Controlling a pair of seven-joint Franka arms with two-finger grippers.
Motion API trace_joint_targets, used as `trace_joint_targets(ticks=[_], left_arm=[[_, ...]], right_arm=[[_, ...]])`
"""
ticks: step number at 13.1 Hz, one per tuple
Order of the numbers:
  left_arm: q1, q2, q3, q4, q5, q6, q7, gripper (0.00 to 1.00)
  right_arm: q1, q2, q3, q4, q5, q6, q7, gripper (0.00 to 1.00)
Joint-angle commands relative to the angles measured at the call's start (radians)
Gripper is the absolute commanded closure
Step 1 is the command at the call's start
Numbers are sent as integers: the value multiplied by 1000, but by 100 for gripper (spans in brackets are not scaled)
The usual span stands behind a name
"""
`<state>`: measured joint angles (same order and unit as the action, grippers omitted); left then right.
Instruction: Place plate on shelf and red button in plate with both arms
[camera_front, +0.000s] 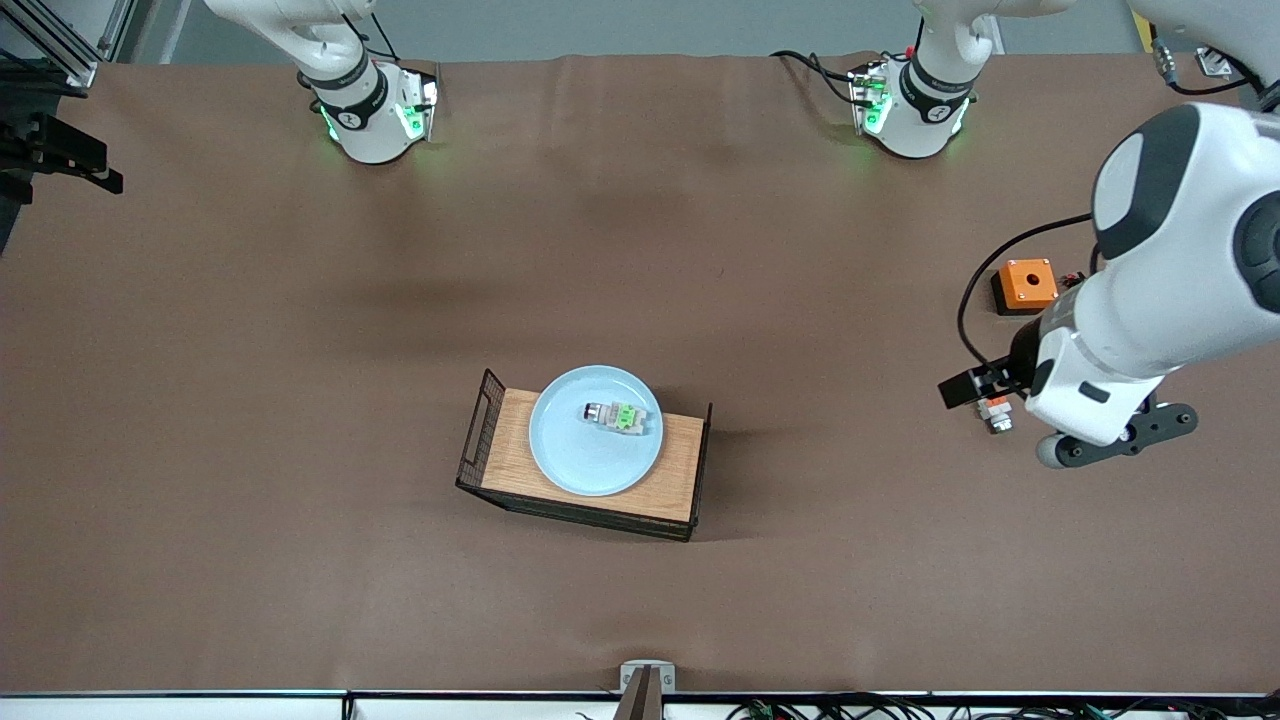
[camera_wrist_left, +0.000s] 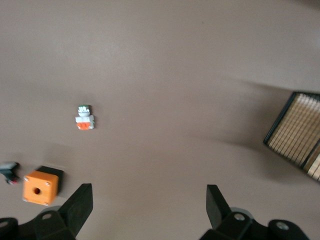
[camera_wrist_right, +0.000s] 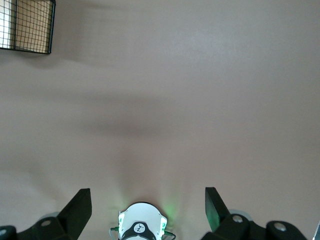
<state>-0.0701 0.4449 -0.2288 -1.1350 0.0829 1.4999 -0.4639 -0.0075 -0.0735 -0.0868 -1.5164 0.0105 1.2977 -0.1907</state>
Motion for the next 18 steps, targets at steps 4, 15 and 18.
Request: trace_joint_targets(ticks=[4,15,18], left_arm=[[44,-83,-3,-41,-18,-78,250,0],[56,-336,32,-218,-63,-152,344,0],[21,-396,132,-270,-106,-147,424,0]], right_arm=[[0,-3,2,28,-14,-14,-16,0],[9,6,4,53,2,-11,-6,0],[4,6,2,53,-1,-5,-16,0]])
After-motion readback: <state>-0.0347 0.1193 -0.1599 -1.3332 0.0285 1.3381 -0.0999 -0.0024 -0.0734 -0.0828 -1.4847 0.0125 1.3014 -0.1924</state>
